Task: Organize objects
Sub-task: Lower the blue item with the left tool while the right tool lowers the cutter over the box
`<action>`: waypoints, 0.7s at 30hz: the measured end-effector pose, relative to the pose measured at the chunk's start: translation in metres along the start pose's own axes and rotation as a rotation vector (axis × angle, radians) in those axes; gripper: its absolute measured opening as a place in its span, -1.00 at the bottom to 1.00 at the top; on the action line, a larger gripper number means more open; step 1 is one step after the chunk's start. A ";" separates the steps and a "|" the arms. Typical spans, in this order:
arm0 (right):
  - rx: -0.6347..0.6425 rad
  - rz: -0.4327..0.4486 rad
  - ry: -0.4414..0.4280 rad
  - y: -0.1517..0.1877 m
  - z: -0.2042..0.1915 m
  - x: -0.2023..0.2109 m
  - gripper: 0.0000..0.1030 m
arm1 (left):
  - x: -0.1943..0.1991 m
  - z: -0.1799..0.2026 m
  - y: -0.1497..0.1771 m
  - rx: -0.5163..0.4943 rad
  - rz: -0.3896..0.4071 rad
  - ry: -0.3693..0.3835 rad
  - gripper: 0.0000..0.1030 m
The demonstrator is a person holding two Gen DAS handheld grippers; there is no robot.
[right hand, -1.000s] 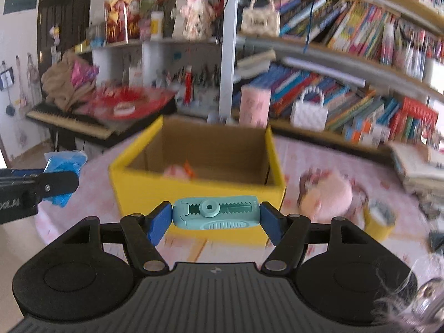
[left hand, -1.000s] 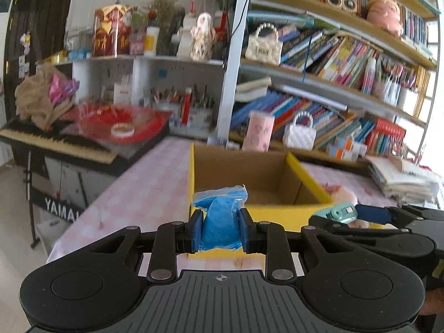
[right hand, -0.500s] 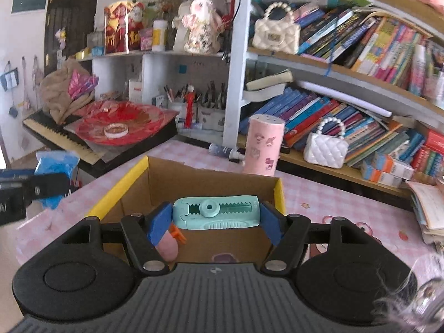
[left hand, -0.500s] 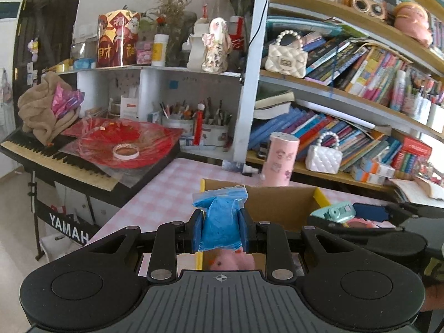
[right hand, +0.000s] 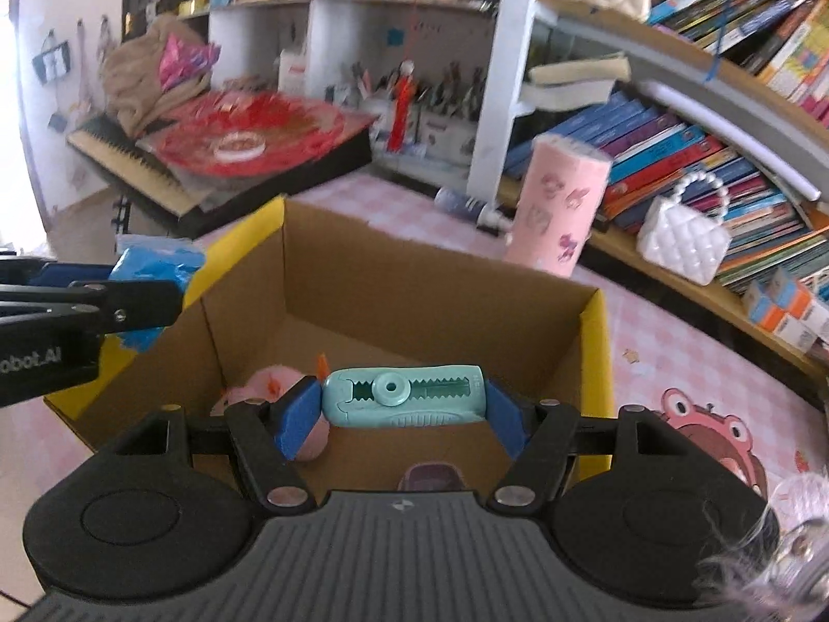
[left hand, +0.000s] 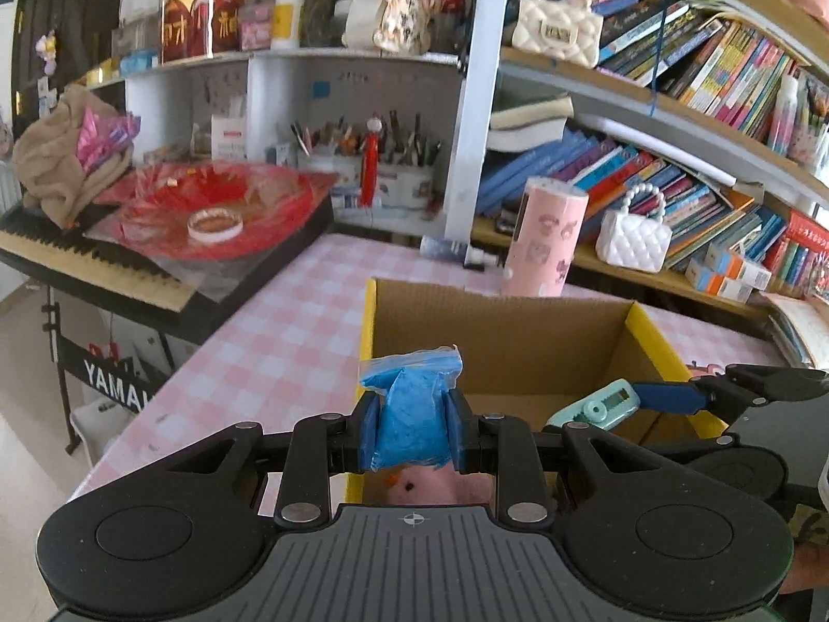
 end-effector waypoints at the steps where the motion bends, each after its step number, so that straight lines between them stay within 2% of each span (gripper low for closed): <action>1: -0.001 -0.014 -0.007 0.002 0.000 -0.002 0.30 | -0.002 0.000 0.001 0.004 -0.007 0.002 -0.51; 10: -0.020 -0.168 -0.049 0.018 -0.003 -0.025 0.30 | -0.019 0.003 0.011 0.015 -0.062 0.012 -0.50; 21: -0.005 -0.254 -0.058 0.023 -0.005 -0.031 0.31 | -0.029 0.019 0.010 -0.008 -0.093 0.054 -0.50</action>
Point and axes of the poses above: each gripper's, at about its wrist camera, not at the fingertips, and x roughly against the way its jaws point, z to its right, y to its underside, the point moved 9 cm from there along -x, roughly the way its jaws point, and after that the axes turned 13 degrees about -x, right-handed, at the moved point
